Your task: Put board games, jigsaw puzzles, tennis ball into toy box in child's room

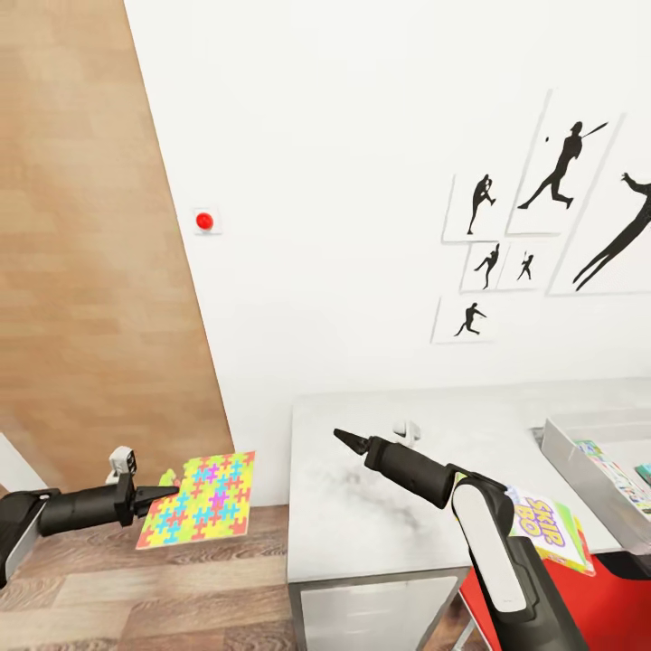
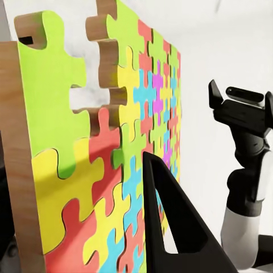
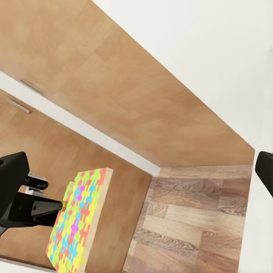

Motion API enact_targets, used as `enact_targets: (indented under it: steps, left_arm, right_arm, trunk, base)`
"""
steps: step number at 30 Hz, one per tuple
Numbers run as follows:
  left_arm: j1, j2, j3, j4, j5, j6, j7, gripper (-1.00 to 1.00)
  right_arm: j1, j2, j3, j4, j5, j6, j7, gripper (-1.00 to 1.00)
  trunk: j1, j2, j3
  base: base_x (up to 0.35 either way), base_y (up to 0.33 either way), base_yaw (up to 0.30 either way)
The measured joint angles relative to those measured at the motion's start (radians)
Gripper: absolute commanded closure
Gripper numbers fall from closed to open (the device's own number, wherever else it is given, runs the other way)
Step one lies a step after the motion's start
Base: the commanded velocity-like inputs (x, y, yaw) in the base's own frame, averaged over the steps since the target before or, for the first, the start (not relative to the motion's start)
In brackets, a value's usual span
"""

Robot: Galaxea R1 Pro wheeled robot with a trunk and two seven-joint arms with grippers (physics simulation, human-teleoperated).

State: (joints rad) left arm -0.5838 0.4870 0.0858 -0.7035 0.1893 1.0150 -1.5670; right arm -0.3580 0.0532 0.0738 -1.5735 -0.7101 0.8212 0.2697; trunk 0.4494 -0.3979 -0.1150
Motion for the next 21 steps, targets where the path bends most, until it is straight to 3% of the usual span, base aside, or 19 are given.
enact_targets:
  steps: [14, 21]
  left_arm:
    - [0.000, 0.005, 0.006, -0.011, 0.003, 0.002, 0.000, 1.00]
    - [0.000, 0.006, 0.006, -0.011, 0.005, 0.002, 0.000, 1.00]
  right_arm:
    - [0.000, 0.001, 0.004, -0.009, -0.006, -0.017, -0.002, -1.00]
    - [0.000, 0.002, 0.054, -0.009, -0.006, -0.021, -0.002, -1.00]
  trunk:
    - [0.000, 0.000, 0.000]
    - [0.000, 0.000, 0.000]
  base:
    - [-0.071, 0.000, 0.000]
    - [-0.001, 0.000, -0.003]
